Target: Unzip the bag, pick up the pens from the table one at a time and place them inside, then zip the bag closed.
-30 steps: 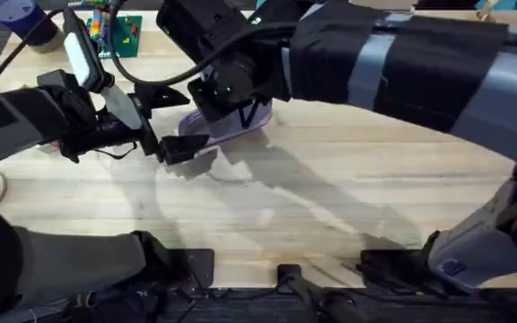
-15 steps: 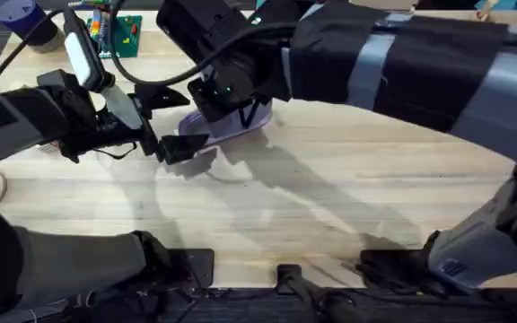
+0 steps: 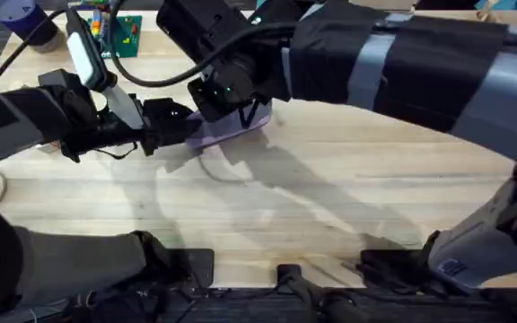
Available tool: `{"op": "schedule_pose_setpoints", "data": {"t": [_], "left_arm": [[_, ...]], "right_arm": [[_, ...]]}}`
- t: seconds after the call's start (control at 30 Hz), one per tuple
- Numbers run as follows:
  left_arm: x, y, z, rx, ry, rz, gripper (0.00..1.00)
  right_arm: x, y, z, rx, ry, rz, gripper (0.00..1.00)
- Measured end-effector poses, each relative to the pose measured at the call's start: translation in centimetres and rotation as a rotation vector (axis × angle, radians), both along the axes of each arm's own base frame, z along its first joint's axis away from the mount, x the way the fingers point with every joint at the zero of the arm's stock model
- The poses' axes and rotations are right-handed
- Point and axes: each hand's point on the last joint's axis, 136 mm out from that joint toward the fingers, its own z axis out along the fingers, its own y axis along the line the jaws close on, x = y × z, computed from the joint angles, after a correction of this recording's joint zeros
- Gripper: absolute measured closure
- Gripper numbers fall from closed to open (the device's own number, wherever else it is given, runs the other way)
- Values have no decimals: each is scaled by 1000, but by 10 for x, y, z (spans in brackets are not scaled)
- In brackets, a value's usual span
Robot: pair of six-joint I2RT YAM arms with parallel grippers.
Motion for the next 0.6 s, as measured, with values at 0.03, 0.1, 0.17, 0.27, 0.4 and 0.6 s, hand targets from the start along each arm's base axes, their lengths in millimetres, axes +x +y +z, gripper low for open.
{"op": "schedule_pose_setpoints", "data": {"t": [0.03, 0.1, 0.17, 0.27, 0.4, 0.6], "left_arm": [[0, 0, 0, 0, 0, 0, 956], [0, 0, 0, 0, 0, 0, 956], [0, 0, 0, 0, 0, 0, 956], [0, 0, 0, 0, 0, -1, 956], [0, 0, 0, 1, -3, 0, 956], [1, 0, 0, 2, -4, 0, 956]], "right_arm": [[0, 0, 0, 0, 0, 0, 970], [0, 0, 0, -5, -3, 8, 970], [1, -1, 0, -17, -11, 28, 970], [5, -4, 0, -36, -21, 66, 969], [17, -18, -2, -52, -14, 65, 969], [42, -59, -9, -94, 23, -2, 970]]}}
